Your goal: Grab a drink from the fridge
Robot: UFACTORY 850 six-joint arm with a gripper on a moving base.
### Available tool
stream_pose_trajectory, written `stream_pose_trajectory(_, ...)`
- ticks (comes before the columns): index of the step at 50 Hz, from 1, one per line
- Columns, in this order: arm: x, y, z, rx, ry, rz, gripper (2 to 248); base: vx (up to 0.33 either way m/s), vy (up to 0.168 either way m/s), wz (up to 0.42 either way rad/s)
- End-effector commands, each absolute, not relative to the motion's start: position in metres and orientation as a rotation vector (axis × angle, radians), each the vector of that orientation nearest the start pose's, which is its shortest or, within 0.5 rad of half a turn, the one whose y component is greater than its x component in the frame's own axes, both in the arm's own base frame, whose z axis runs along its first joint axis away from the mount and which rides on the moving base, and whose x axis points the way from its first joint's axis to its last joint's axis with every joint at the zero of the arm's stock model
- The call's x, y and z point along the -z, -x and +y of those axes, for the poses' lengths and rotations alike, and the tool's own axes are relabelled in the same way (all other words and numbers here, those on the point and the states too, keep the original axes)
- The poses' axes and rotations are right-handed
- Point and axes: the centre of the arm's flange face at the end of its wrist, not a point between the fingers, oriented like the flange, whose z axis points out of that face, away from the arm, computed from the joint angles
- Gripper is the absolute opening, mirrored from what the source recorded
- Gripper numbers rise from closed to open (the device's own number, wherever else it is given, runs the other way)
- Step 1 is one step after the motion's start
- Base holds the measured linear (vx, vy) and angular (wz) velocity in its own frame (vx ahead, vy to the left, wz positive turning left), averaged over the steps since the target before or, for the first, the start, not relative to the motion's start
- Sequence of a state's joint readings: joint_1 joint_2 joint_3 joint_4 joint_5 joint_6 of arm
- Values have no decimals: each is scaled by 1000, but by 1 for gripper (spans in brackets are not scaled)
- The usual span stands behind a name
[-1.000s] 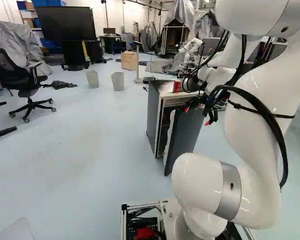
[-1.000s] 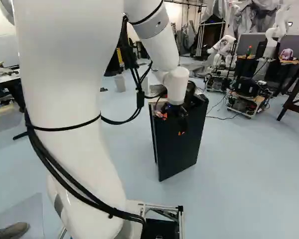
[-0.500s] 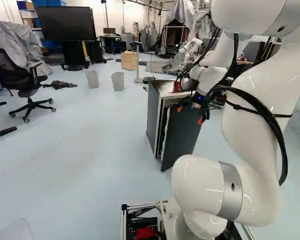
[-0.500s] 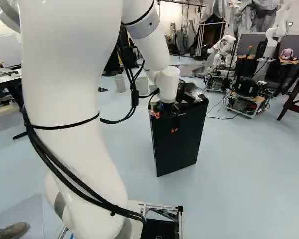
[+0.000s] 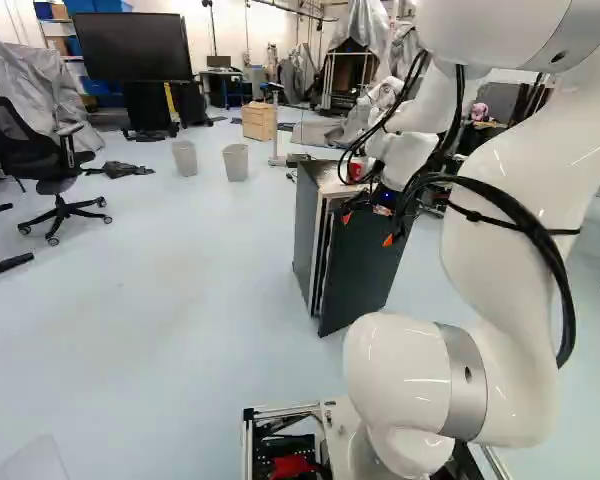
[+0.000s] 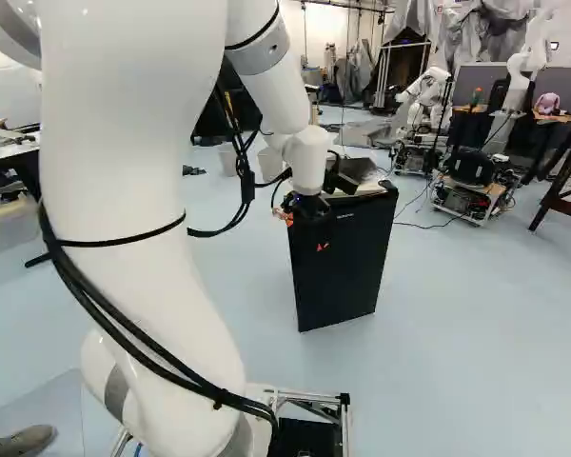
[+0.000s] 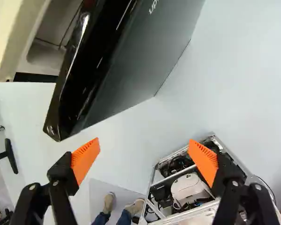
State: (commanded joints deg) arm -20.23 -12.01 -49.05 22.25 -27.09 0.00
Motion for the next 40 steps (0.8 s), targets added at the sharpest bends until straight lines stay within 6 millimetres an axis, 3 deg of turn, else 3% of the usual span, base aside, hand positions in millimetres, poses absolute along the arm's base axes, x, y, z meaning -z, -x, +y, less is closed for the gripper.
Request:
stream_pose_trajectory(19,-408,-425,-138,387,2825,962,247,0,0,0)
stream_pose_trajectory(40,-387,-444,-151,617,2928,866,247,0,0,0)
